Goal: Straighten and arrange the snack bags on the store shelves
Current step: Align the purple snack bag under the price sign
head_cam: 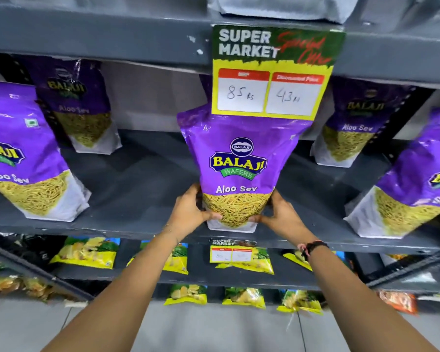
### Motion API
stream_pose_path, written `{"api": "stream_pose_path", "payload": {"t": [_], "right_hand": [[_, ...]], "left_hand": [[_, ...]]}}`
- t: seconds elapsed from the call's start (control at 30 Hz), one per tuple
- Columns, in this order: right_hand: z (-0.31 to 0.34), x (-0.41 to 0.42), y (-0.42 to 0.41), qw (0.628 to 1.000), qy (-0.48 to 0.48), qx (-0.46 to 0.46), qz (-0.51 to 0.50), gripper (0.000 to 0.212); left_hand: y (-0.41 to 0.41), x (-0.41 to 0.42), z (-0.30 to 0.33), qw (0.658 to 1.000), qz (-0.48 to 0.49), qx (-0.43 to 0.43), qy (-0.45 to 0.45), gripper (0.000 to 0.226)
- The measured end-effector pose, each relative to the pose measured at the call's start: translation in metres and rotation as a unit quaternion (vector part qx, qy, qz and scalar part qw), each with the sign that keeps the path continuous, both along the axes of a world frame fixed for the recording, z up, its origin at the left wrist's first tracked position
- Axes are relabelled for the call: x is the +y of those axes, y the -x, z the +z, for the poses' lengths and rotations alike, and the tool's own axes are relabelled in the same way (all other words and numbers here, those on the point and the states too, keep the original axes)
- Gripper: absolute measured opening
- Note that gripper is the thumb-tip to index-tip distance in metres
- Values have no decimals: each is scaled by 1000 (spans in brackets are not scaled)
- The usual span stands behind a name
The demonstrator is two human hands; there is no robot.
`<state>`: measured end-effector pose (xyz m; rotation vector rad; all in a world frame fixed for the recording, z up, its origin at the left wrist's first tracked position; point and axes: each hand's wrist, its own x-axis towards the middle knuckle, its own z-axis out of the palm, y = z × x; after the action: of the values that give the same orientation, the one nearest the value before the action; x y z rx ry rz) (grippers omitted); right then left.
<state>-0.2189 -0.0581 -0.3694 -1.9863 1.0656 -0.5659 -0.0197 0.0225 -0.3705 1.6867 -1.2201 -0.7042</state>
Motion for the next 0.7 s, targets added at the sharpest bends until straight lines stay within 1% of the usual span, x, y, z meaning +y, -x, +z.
{"api": "stream_pose_path", "payload": {"t": [0.43,0.5,0.57,0.63,0.67,0.7], "right_hand": [[-4,-1,4,1000,-12,-7,4,73],[-4,0,4,1000,-15,-1,2,75],[2,2,6,1000,-20,-3,2,85],[14,9,9,999,-9,-42,-19,96],[22,14,10,996,12,-81,-48,94],[31,20,12,987,42,-128,-86,85]], "left_hand": [[4,3,3,1000,-10,-4,0,67],[3,2,1,1000,-16,-3,-3,71],[3,4,-1,1000,-29,8,-4,84],[2,10,4,999,-34,7,17,94],[2,14,9,999,-21,-1,42,92],[2,20,16,997,7,-13,81,84]]}}
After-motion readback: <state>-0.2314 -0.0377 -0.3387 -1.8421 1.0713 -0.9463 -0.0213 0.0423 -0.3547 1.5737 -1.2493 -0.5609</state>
